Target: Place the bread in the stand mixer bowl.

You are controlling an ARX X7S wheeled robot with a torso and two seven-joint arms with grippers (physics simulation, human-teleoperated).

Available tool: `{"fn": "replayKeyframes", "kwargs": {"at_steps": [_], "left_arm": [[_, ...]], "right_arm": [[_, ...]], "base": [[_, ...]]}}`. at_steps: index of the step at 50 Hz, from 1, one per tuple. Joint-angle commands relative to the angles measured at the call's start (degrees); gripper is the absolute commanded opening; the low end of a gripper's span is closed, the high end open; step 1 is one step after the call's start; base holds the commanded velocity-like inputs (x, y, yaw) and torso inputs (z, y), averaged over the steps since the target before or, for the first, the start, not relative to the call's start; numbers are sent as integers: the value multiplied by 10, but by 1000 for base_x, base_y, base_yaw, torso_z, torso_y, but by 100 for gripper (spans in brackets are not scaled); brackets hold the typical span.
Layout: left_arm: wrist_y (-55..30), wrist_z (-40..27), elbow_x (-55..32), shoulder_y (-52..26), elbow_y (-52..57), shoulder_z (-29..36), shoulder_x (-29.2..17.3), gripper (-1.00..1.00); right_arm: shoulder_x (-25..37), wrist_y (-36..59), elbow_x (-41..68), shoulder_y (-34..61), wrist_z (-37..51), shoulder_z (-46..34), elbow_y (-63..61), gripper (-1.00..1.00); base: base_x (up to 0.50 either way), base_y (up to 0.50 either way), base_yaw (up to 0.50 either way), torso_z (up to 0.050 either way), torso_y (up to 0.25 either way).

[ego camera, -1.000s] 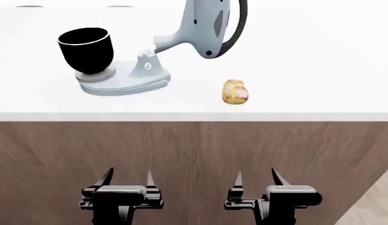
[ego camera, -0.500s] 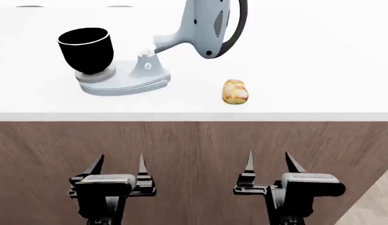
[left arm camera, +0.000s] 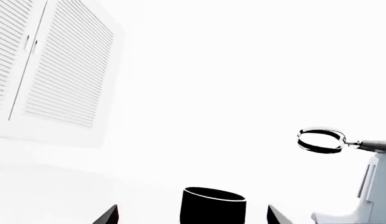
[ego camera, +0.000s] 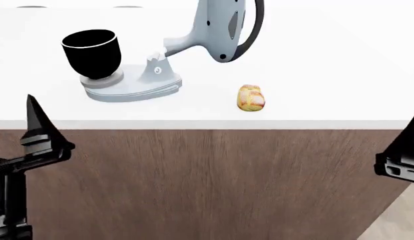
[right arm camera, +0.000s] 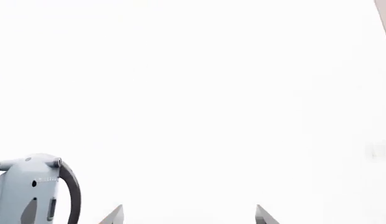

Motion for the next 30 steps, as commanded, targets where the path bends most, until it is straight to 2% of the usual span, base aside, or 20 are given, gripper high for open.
{"fn": "replayKeyframes", "kwargs": {"at_steps": [1,8,9,11,12,18,19,21,22,24,30], "left_arm": [[-24,-22,-32,-4,55,-46,-17,100],[-18,-22,-32,4,56,-47,-16,100],[-47,-34,-45,-10,71,-51,-27,100],[-52,-37,-47,-13,73,-50,-29,100],[-26,-27,-36,0,61,-45,-20,100],[-12,-22,-27,8,53,-38,-18,100],[-41,-34,-40,-6,67,-42,-29,100],[-17,-25,-28,6,56,-37,-21,100],[-49,-38,-43,-10,71,-41,-33,100],[-13,-25,-27,8,55,-35,-22,100],[-13,-27,-28,9,56,-36,-25,100]], "right_arm": [[98,-66,53,-67,85,13,-47,100],[102,-75,40,-76,87,0,-45,100],[103,-76,39,-76,87,-2,-44,100],[104,-75,33,-76,88,-9,-43,100],[106,-74,32,-77,89,-10,-43,100],[111,-81,28,-84,89,-14,-42,100],[110,-83,25,-84,88,-16,-40,100],[111,-84,25,-85,89,-17,-40,100],[113,-84,26,-85,91,-17,-41,100],[115,-85,25,-86,92,-17,-43,100],[124,-83,26,-83,101,-22,-45,100]], "base": [[0,500,0,0,0],[0,500,0,0,0],[0,500,0,0,0],[0,500,0,0,0],[0,500,0,0,0],[0,500,0,0,0],[0,500,0,0,0],[0,500,0,0,0],[0,500,0,0,0],[0,500,0,0,0],[0,500,0,0,0]]}}
